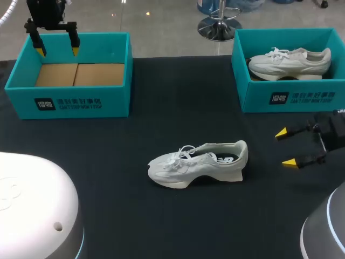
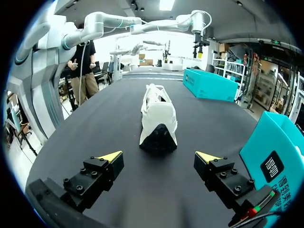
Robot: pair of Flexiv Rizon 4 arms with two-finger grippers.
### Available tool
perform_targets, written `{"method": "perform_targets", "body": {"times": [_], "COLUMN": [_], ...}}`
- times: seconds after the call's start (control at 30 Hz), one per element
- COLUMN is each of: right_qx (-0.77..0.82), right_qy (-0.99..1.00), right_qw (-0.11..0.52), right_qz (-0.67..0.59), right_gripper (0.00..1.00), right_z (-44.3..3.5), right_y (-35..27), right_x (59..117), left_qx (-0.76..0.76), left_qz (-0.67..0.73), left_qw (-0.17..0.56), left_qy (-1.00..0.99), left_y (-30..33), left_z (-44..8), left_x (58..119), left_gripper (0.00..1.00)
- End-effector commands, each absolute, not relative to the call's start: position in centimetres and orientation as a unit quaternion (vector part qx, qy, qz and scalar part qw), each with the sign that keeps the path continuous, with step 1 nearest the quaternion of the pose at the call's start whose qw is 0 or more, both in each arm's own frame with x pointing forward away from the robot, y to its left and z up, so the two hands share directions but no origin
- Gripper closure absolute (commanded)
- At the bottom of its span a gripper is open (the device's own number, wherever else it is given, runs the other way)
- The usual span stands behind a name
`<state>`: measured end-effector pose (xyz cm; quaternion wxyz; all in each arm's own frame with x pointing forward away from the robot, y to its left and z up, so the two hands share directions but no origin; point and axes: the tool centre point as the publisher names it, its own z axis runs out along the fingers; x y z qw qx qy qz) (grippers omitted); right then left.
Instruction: Take the shoe out of the shoebox, open the shoe tongue, remove and reinsert the insole, then place the shoe into the shoebox
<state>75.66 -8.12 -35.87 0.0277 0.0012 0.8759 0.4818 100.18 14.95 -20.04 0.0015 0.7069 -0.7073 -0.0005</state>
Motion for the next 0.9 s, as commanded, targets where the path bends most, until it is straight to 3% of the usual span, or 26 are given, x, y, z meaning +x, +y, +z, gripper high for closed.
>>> {"method": "perform_targets", "body": {"times": [0.03, 0.5, 0.9], "right_qx": [0.001, 0.014, -0.005], "right_qy": [0.876, 0.872, 0.848], "right_qw": [0.028, 0.041, 0.037], "right_qz": [0.481, 0.487, 0.529], "right_gripper": [0.00, 0.00, 0.00], "right_z": [-35.9, -37.4, -39.8], "right_y": [-8.1, -8.7, -4.3], "right_x": [75.6, 75.0, 76.3], "left_qx": [0.707, 0.707, 0.707], "left_qz": [-0.001, -0.001, -0.001], "left_qw": [0.001, 0.001, 0.001], "left_qy": [-0.707, -0.707, -0.707], "left_y": [14.9, 14.9, 14.9], "left_z": [-20.0, -20.0, -20.0], "left_x": [100.1, 100.1, 100.1], "left_gripper": [0.00, 0.00, 0.00]}}
